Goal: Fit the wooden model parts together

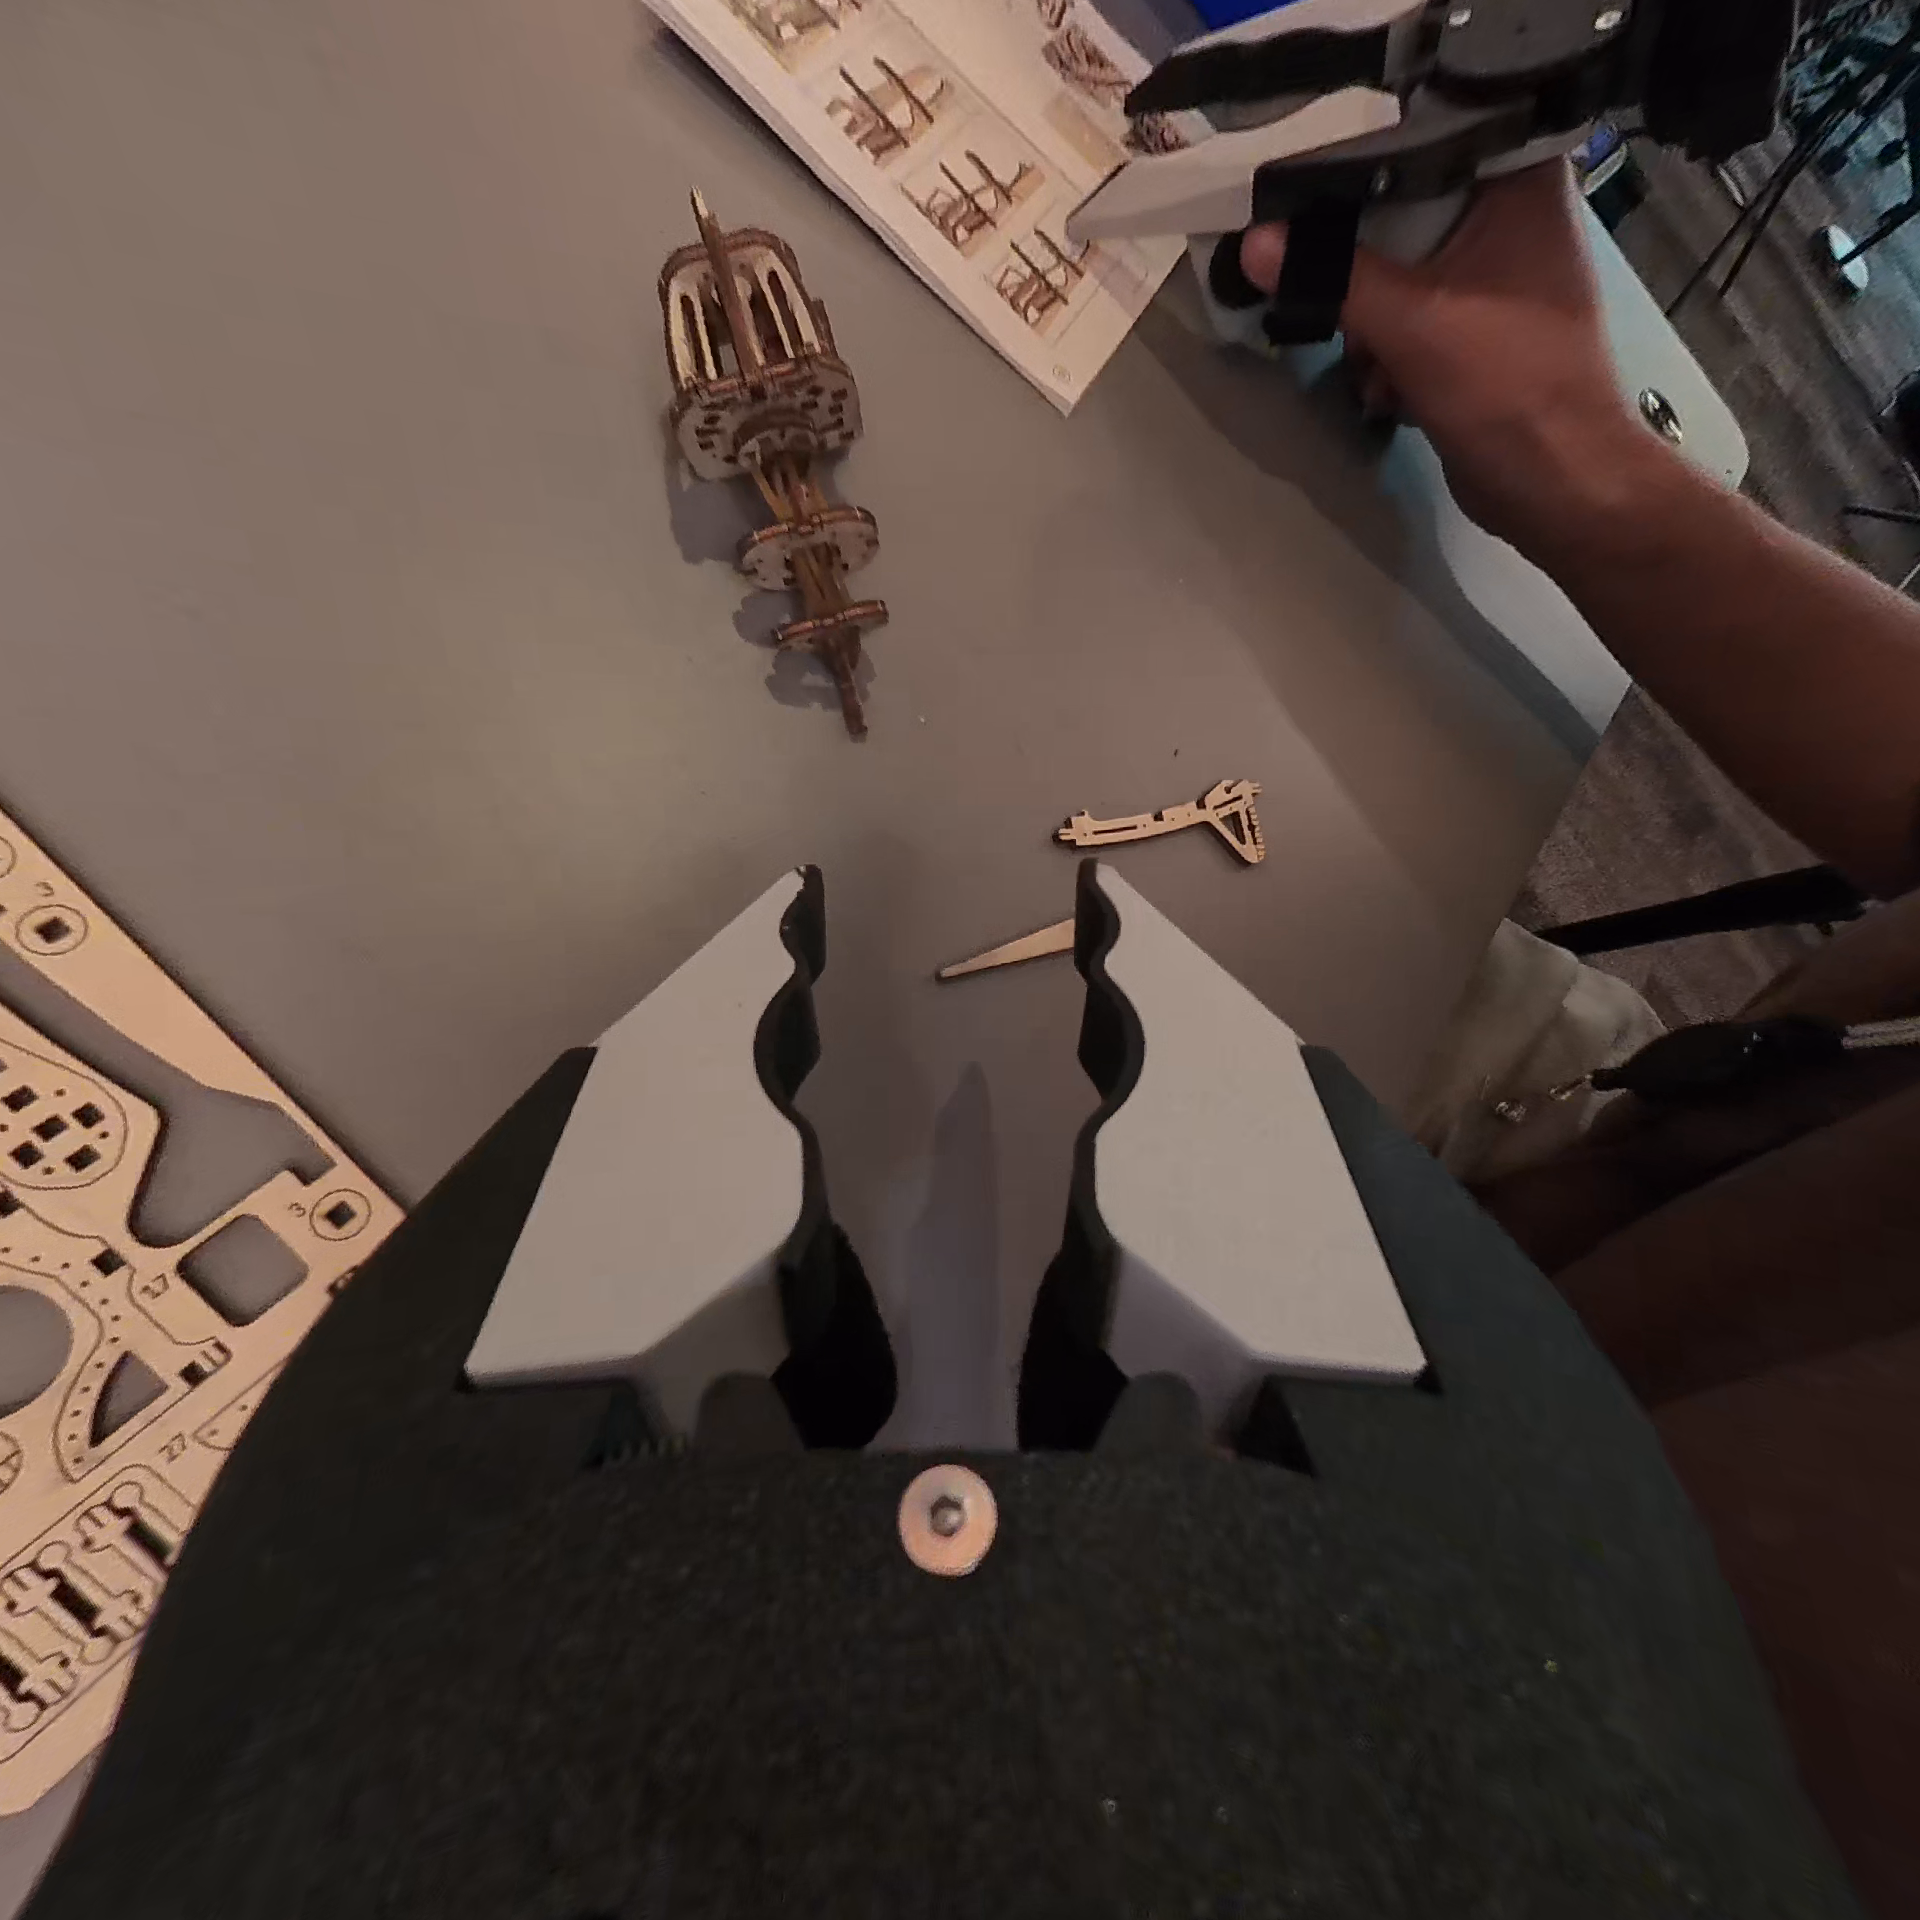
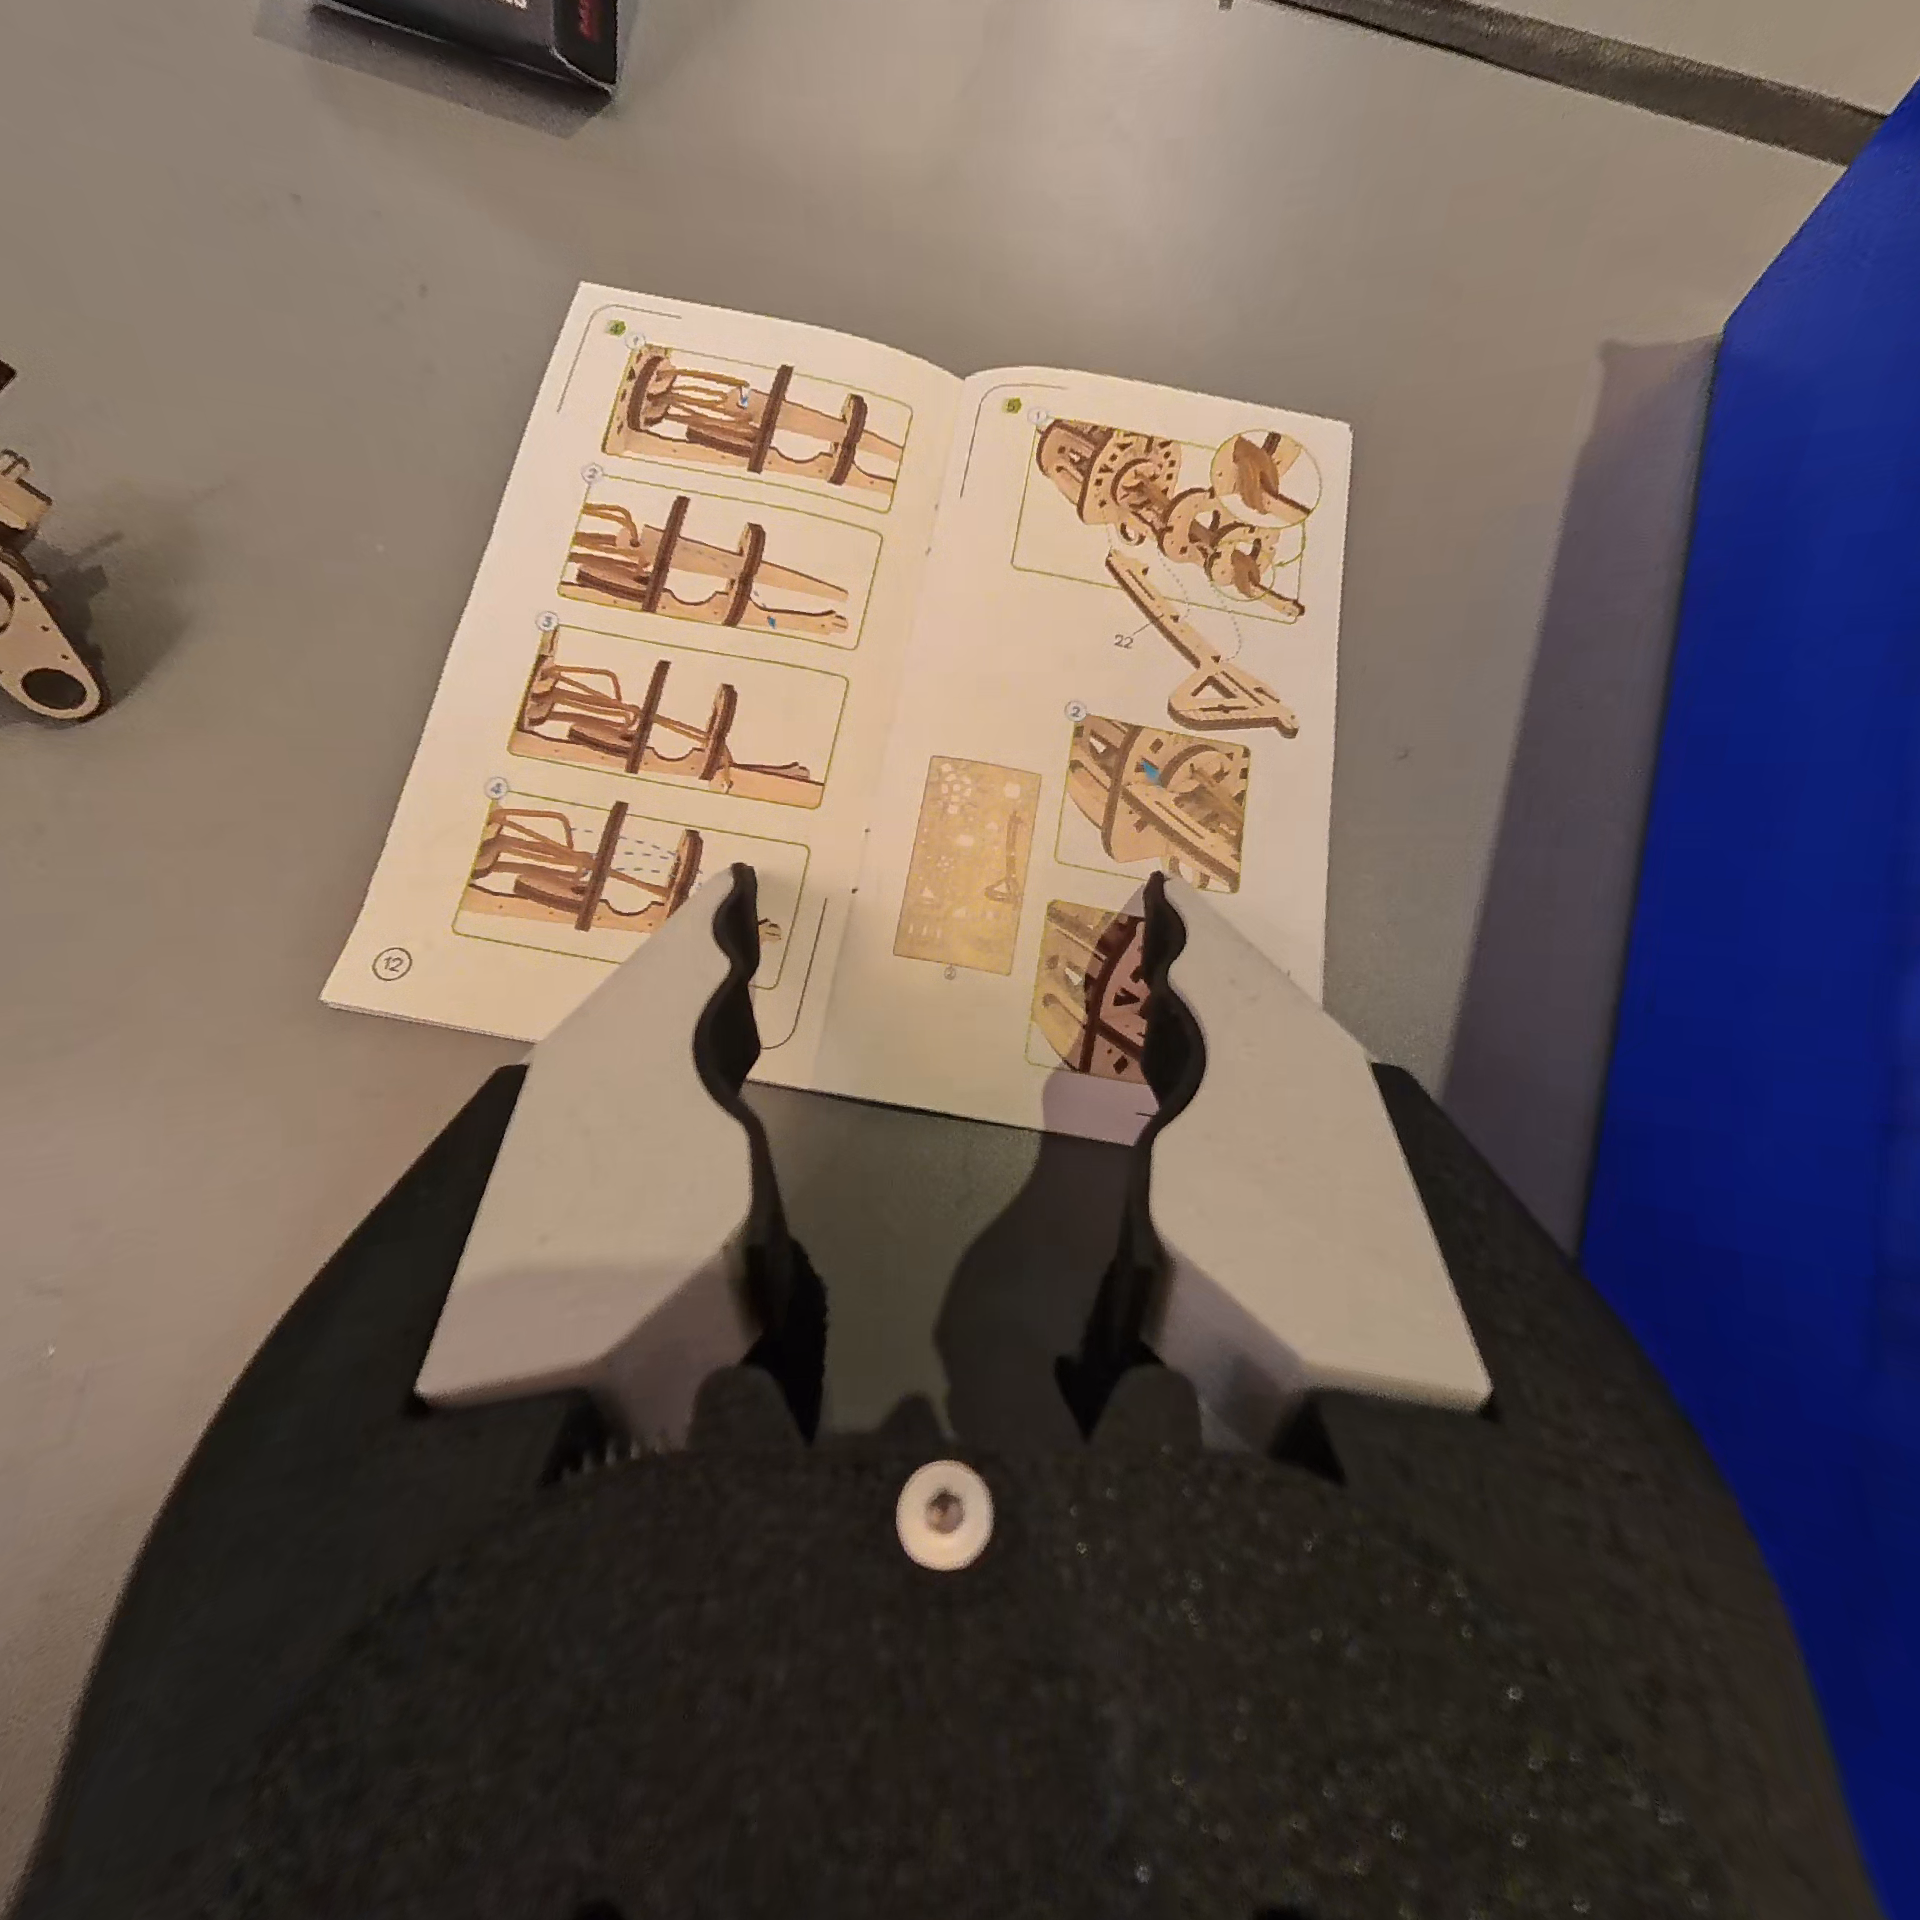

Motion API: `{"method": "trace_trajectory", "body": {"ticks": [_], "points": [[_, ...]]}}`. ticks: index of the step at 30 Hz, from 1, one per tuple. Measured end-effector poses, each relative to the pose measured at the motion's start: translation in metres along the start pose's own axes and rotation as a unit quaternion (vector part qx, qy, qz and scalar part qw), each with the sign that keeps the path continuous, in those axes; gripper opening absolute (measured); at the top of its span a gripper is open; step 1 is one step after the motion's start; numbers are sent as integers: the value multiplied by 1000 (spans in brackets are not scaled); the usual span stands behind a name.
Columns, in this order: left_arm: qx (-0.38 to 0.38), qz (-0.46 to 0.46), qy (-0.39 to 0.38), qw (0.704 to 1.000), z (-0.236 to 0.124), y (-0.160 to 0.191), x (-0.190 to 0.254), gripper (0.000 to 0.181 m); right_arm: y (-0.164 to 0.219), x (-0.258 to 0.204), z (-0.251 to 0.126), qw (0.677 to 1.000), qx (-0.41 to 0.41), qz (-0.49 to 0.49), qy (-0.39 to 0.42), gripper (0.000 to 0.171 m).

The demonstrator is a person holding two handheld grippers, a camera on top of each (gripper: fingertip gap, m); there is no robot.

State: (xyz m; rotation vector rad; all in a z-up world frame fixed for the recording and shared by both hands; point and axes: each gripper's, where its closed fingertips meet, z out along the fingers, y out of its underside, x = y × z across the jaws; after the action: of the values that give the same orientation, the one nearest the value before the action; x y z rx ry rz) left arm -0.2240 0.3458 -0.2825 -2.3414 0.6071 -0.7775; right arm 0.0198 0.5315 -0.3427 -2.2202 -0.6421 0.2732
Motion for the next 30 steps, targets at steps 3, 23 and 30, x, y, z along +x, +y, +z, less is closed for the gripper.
{"method": "trace_trajectory", "body": {"ticks": [3,23,30], "points": [[4,4,-3,1000,0,-1,1,45,0,0,0,1000,0,0,0,74],[-6,-11,-85,996,83,-17,-23,49,2,-88,-77,992,73,5,-98,75],[22,-15,-38,999,83,-28,2,48,19,-141,-85,984,99,-30,-148,74]]}}
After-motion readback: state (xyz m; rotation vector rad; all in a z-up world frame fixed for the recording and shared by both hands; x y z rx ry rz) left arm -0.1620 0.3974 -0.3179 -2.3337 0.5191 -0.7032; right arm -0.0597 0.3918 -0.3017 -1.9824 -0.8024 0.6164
